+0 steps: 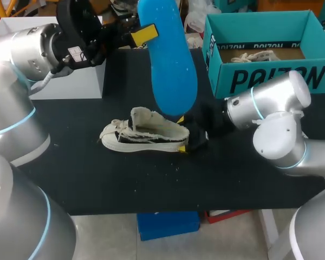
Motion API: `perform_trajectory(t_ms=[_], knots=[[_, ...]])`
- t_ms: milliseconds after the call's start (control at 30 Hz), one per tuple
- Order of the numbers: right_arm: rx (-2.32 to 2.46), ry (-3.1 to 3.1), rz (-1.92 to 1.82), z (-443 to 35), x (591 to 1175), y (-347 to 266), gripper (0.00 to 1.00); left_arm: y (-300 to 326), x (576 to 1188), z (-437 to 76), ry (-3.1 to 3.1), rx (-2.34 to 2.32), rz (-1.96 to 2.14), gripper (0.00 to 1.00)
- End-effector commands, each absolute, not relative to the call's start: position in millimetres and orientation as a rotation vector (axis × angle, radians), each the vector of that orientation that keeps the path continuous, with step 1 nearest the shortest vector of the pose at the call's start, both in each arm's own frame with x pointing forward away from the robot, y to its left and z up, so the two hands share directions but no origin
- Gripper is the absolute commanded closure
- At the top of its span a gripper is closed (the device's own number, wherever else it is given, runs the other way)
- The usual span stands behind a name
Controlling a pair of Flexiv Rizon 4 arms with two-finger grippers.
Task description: Take the shoe out of the shoebox, open the shoe tongue, remove and reinsert the insole, then place the shoe into the shoebox
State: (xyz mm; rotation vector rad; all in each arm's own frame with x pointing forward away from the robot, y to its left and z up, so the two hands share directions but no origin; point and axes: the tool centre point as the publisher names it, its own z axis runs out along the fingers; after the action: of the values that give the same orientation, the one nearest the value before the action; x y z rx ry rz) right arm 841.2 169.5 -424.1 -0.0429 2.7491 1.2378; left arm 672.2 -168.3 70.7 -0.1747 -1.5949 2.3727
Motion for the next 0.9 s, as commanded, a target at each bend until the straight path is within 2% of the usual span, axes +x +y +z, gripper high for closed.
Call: perform_trajectory(t_ms=[33,300,467,900], knots=[[-0.102,2.933,0.530,-398,839,155,0.00,-170,672,70,-1.595,-0.174,2.376,1.00],[-0.081,2.961,-0.140,-398,847,137,0.00,-170,672,70,-1.595,-0.174,2.376,1.00],[-0.065,2.952,-0.381,-401,853,134,0.00,-170,672,70,-1.595,-0.174,2.376,1.00],[-0.022,3.057,-0.505,-386,864,146,0.00,-170,672,70,-1.595,-0.174,2.376,1.00]])
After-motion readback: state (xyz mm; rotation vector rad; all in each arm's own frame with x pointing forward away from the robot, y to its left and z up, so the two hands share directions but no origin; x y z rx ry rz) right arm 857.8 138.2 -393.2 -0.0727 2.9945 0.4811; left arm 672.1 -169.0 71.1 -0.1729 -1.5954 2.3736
